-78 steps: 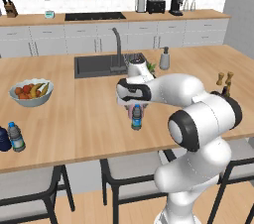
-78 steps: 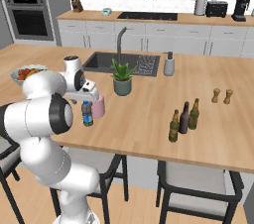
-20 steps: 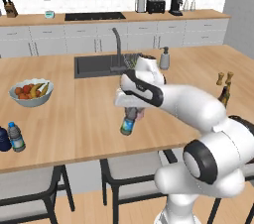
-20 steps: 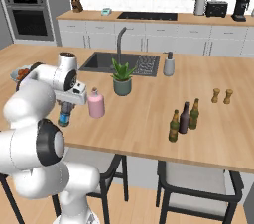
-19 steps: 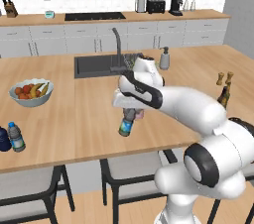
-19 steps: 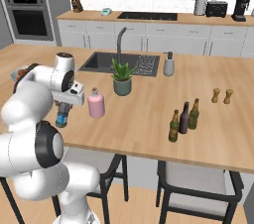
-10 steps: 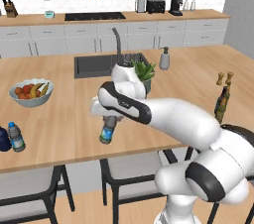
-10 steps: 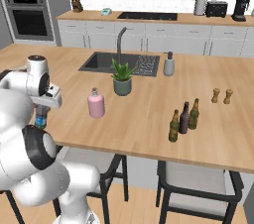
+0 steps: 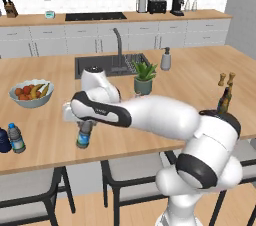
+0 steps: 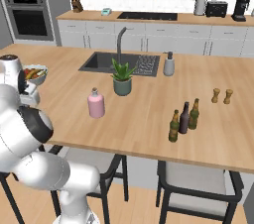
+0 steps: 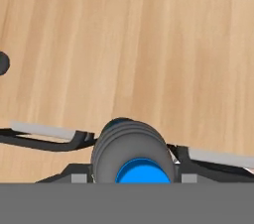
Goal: Move the plastic bottles in the middle to the plastics group, and the glass bottles in the middle to the glass group.
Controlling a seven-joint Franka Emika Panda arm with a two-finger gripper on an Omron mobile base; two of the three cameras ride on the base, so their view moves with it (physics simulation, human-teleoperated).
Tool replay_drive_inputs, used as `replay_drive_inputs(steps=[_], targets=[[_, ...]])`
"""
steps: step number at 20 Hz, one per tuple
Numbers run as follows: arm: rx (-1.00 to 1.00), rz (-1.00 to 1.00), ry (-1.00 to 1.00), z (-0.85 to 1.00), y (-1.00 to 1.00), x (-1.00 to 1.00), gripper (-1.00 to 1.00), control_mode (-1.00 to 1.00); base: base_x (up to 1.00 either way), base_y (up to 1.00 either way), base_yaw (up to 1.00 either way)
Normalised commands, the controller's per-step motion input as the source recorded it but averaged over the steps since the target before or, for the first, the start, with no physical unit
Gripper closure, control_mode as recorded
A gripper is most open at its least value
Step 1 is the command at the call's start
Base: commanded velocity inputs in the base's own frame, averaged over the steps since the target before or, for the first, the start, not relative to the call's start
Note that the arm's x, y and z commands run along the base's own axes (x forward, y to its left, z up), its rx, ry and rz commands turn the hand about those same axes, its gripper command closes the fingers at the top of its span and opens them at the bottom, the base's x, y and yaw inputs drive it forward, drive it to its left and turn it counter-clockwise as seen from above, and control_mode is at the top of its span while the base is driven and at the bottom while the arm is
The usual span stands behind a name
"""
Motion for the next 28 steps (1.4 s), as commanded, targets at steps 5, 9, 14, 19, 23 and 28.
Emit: replay_drive_inputs(steps=[5,9,14,19,23,28], targets=[[-0.03,0.17,0.0,0.0,0.64,0.2,1.0,-1.0,0.0,0.0,0.0],[-0.01,0.08,-0.01,0.0,0.62,0.32,1.0,-1.0,0.0,0.0,0.0],[-0.05,0.03,-0.03,-0.07,0.63,0.23,1.0,-1.0,0.0,0.0,0.0],[-0.08,0.01,-0.1,-0.06,0.67,0.18,1.0,-1.0,0.0,0.0,0.0],[-0.04,0.0,-0.02,-0.11,0.68,0.21,1.0,-1.0,0.0,0.0,0.0],[0.0,0.0,0.0,-0.03,0.5,0.33,1.0,-1.0,0.0,0.0,0.0]])
